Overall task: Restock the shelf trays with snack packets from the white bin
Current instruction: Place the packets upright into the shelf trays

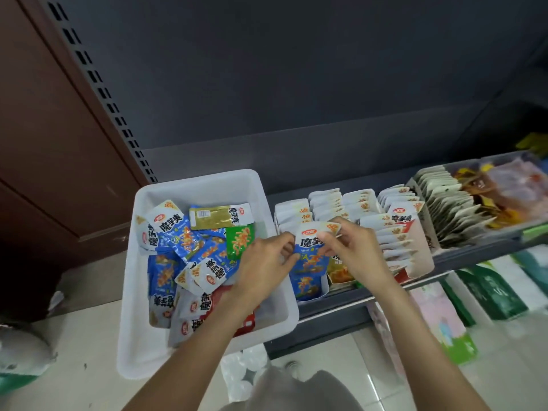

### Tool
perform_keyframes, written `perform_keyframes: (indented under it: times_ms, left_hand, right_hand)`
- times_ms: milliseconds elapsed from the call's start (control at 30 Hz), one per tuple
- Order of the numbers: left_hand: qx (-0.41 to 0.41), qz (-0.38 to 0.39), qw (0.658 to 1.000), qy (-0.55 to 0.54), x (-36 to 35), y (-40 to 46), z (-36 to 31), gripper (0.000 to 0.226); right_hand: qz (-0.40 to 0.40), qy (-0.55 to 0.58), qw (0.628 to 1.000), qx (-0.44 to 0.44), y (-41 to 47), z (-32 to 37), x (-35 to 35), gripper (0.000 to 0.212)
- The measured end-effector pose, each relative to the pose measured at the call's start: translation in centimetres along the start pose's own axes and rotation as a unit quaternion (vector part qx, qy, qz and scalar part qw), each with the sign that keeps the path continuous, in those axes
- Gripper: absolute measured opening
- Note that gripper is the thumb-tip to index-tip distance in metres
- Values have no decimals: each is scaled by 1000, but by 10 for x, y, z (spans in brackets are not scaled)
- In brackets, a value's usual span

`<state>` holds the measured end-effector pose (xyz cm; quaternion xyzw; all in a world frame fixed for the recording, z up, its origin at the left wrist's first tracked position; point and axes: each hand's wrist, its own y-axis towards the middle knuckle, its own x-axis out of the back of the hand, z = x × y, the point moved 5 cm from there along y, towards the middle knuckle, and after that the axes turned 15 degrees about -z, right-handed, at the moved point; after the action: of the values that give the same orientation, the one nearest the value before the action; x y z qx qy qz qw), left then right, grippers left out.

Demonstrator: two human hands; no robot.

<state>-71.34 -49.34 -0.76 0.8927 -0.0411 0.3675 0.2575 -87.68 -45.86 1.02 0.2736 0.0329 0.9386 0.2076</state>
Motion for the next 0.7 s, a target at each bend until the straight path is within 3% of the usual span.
perform_keyframes:
  times_ms: [133, 267, 367, 433, 600, 700]
  left_hand:
    - [-2, -24, 1000, 14, 0, -2, 11, 15]
    - [-25, -30, 998, 46, -5, -6, 19, 20]
    - [-82, -29, 985, 148, -16, -11, 18, 19]
    - [-90, -45, 983, 157, -18, -13, 18, 21]
    - [-12, -149, 985, 82, 22, -15, 40, 26]
    - [52, -177, 977, 104, 50, -34, 84, 24]
  right_hand:
    - [45, -84, 995, 19, -5, -16, -22, 7]
    - [7, -160, 983, 89, -7, -11, -27, 19]
    - [22, -250, 957, 144, -9, -8, -36, 17]
    - [30, -317, 936, 148, -10, -10, -40, 22]
    - [-50, -247, 946, 206, -15, 17, -36, 23]
    - [-37, -195, 940, 277, -20, 48, -53, 21]
